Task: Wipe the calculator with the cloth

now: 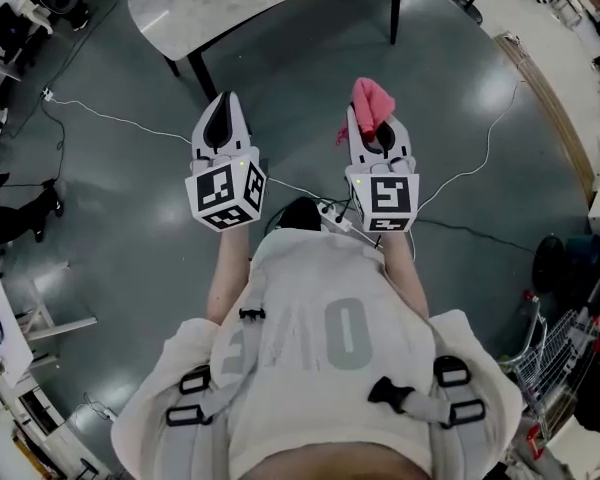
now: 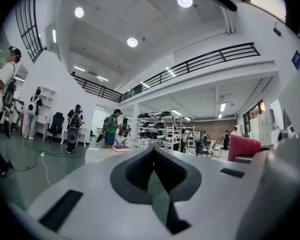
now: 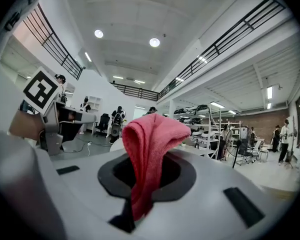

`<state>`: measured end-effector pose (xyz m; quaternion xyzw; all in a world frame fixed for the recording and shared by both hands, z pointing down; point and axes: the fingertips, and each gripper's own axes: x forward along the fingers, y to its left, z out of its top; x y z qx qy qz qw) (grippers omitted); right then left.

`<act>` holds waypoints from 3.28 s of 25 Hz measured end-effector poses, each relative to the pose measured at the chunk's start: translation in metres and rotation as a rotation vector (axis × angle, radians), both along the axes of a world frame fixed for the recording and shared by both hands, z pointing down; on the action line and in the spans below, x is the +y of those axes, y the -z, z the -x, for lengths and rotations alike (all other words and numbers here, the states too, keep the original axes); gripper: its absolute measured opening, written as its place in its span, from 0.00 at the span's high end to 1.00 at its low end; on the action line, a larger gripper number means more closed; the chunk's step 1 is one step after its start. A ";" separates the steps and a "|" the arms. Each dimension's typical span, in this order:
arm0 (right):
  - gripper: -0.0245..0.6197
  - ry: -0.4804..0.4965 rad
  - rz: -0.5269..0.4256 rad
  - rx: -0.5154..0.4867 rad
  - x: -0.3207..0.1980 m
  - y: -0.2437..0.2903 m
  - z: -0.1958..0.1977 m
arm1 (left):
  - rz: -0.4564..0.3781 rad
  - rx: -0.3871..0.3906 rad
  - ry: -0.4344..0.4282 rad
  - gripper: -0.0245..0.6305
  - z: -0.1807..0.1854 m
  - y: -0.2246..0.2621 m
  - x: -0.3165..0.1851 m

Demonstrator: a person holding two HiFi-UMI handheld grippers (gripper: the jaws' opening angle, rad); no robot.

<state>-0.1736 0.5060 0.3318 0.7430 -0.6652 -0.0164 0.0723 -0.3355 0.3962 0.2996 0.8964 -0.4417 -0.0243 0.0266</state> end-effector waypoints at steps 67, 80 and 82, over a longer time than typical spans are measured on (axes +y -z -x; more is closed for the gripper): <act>0.87 0.258 0.122 0.048 -0.624 -0.001 -0.293 | 0.094 0.035 0.172 0.93 -0.301 -0.013 -0.589; 0.87 0.481 0.080 0.084 -0.684 -0.008 -0.311 | 0.056 0.025 0.437 0.93 -0.293 -0.011 -0.610; 0.87 0.501 0.072 0.091 -0.690 -0.005 -0.307 | 0.061 0.017 0.451 0.93 -0.290 -0.012 -0.613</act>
